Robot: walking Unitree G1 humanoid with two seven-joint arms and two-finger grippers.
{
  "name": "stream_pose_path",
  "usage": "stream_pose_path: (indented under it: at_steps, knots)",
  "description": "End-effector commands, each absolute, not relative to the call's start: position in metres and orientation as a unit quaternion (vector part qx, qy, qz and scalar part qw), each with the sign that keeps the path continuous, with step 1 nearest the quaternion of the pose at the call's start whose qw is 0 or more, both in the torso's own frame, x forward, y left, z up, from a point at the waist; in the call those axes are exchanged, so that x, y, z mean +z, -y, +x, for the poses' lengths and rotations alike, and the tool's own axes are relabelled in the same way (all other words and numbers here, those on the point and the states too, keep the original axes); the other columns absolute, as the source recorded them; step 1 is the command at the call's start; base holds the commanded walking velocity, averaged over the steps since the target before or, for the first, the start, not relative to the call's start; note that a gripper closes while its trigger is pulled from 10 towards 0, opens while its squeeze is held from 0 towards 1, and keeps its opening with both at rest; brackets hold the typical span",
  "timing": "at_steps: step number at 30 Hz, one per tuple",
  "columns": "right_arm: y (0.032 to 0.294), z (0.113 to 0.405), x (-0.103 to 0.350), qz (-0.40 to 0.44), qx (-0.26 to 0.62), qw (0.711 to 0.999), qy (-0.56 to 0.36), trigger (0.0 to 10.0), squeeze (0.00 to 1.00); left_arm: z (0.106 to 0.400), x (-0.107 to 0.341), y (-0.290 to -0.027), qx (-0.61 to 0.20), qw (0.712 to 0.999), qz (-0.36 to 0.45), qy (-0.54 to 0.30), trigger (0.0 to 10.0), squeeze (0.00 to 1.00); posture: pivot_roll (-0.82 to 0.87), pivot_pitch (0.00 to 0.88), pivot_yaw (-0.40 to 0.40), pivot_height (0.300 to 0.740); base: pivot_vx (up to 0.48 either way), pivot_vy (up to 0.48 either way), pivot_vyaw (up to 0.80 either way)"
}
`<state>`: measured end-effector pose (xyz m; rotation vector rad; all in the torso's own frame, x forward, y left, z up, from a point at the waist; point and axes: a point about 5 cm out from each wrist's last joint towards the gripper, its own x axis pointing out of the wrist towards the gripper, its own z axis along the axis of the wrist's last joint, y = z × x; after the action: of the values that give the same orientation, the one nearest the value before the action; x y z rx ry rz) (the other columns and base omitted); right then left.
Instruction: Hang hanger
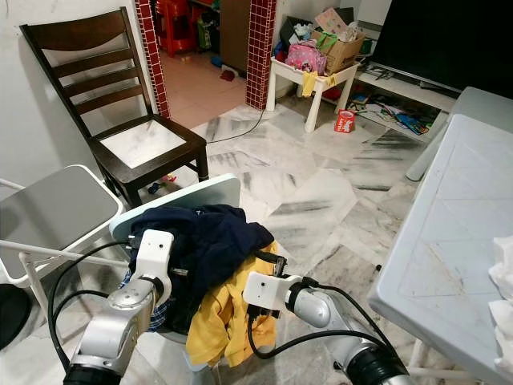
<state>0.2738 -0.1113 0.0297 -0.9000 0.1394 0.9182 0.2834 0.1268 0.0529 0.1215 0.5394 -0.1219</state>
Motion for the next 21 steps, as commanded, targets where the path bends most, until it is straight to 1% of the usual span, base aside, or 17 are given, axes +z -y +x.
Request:
stream_pose_path:
  at_steps: [1,3,6,8,10,15,18,21]
  knots:
    - [0.113,0.274,0.029,-0.422,0.424,0.798,-0.070,10.0,0.00,0.286,0.053,-0.129,-0.058,0.961,0.065,-0.264,10.0,0.00,0.06,0.000,-0.042,0.740,0.000,0.000,0.00]
    - [0.113,0.273,0.028,-0.421,0.424,0.799,-0.070,10.0,0.00,0.289,0.053,-0.131,-0.058,0.960,0.070,-0.265,10.0,0.00,0.06,0.000,-0.040,0.740,0.000,0.000,0.00]
    - [0.113,0.272,0.027,-0.420,0.424,0.800,-0.072,10.0,0.00,0.296,0.058,-0.132,-0.073,0.959,0.113,-0.250,10.0,0.00,0.05,0.000,-0.034,0.740,0.000,0.000,0.00]
    - [0.113,0.272,0.027,-0.419,0.424,0.800,-0.072,10.0,0.00,0.297,0.058,-0.132,-0.081,0.957,0.123,-0.249,10.0,0.00,0.05,0.000,-0.033,0.740,0.000,0.000,0.00]
    - [0.113,0.272,0.027,-0.418,0.423,0.800,-0.073,10.0,0.00,0.299,0.061,-0.130,-0.102,0.951,0.167,-0.239,10.0,0.00,0.05,0.000,-0.031,0.740,0.000,0.000,0.00]
    - [0.114,0.272,0.026,-0.418,0.421,0.802,-0.075,10.0,0.00,0.297,0.065,-0.123,-0.137,0.940,0.217,-0.225,10.0,0.00,0.06,0.000,-0.030,0.740,0.000,0.000,0.00]
    - [0.114,0.272,0.026,-0.417,0.421,0.802,-0.074,10.0,0.00,0.295,0.060,-0.123,-0.143,0.937,0.218,-0.233,10.0,0.00,0.06,0.000,-0.030,0.740,0.000,0.000,0.00]
    - [0.113,0.272,0.026,-0.416,0.421,0.803,-0.074,10.0,0.00,0.292,0.051,-0.128,-0.158,0.928,0.231,-0.245,10.0,0.00,0.06,0.000,-0.031,0.740,0.000,0.000,0.00]
